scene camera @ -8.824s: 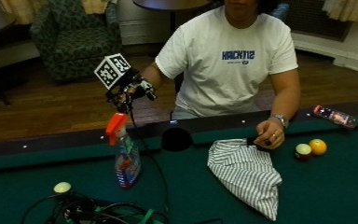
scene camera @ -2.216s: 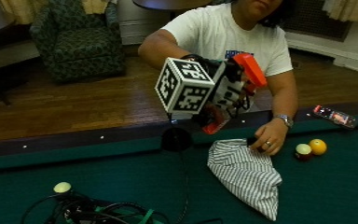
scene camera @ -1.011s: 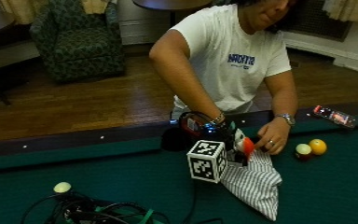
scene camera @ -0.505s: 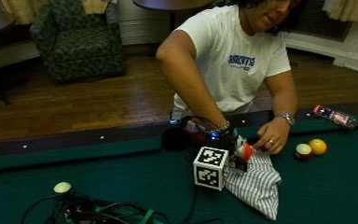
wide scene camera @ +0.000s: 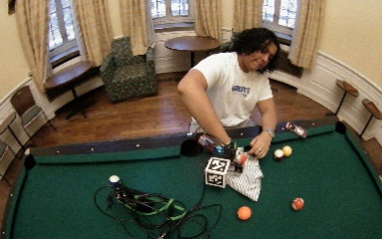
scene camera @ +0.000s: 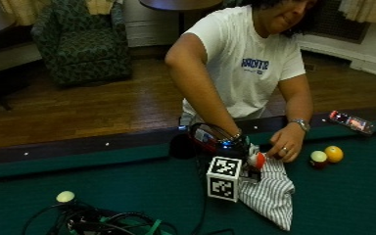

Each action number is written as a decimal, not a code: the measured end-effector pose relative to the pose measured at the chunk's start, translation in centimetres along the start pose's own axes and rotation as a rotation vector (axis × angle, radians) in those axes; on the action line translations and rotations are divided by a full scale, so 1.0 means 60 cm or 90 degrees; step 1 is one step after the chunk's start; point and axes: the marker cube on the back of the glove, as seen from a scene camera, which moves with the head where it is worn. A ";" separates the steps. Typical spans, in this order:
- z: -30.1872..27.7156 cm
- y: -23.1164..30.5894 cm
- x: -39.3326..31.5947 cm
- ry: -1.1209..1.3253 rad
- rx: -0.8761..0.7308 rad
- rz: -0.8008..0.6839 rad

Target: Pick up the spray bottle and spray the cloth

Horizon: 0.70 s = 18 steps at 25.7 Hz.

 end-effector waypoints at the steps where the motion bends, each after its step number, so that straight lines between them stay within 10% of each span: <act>1: -0.002 0.003 0.000 0.002 0.004 -0.005; 18: -0.034 0.225 -0.111 -0.028 0.160 -0.370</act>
